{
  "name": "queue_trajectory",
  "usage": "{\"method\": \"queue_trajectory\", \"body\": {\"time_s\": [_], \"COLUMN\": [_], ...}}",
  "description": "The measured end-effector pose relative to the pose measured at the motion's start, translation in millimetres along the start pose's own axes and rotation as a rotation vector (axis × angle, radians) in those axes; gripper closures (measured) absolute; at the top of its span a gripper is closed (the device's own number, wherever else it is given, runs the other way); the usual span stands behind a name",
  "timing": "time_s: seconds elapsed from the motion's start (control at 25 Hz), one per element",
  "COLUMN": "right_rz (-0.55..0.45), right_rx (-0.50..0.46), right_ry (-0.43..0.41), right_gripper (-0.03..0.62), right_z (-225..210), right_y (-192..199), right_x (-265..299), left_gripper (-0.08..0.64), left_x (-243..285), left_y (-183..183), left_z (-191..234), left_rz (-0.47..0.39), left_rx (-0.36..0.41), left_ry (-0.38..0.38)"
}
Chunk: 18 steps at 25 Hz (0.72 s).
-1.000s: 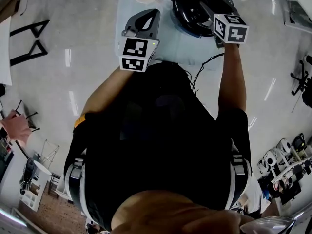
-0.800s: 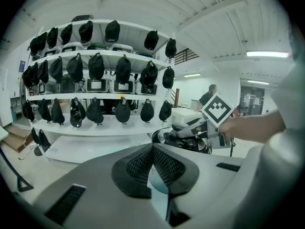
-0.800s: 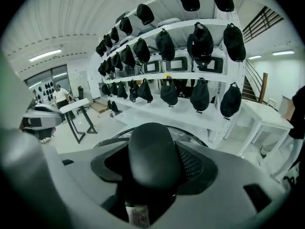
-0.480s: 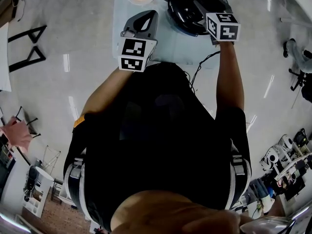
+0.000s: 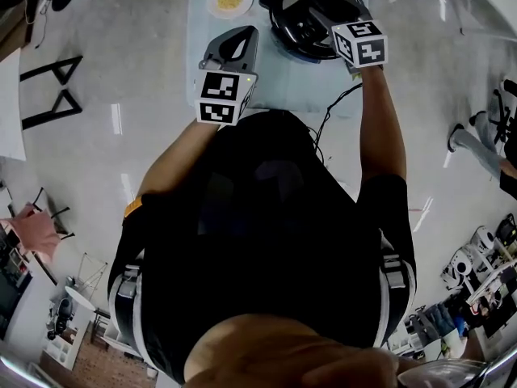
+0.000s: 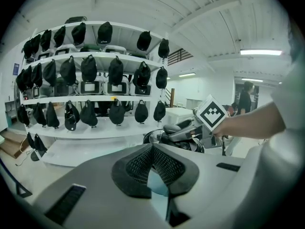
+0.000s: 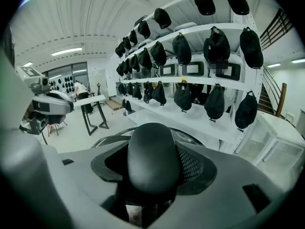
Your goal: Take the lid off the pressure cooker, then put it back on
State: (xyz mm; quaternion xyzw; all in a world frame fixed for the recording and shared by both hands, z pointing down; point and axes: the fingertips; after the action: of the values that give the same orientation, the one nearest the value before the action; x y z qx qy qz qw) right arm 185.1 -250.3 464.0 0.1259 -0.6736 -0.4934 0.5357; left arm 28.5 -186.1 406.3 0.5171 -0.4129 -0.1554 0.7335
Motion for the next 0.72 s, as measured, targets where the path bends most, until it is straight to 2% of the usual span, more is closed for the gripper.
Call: {"method": "queue_trajectory", "body": {"time_s": [0.2, 0.36, 0.72], "right_rz": [0.002, -0.004, -0.034], "right_rx": [-0.001, -0.089, -0.122], "right_ry": [-0.005, -0.015, -0.123], "right_gripper": [0.301, 0.299, 0.281], "right_z": [0, 1, 4], "right_y": [-1, -3, -1], "right_x": [-1, -3, 8], "left_gripper": [0.553, 0.553, 0.554], "left_x": [-5, -7, -9], "left_y": [-3, -4, -5], "left_z": [-4, -5, -4], "left_rz": [-0.008, -0.01, -0.023], "left_rx": [0.005, 0.008, 0.028], "left_ry": [-0.001, 0.013, 0.018]}}
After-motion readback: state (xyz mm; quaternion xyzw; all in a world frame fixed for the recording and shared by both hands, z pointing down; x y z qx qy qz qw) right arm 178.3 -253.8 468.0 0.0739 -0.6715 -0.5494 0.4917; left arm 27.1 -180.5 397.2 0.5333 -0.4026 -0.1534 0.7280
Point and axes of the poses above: the fingertips, and each gripper's own axes: x forward along the fingers, z to its left, y out of its underside, and after that the axes turned 5 degrees about -x, right-handed
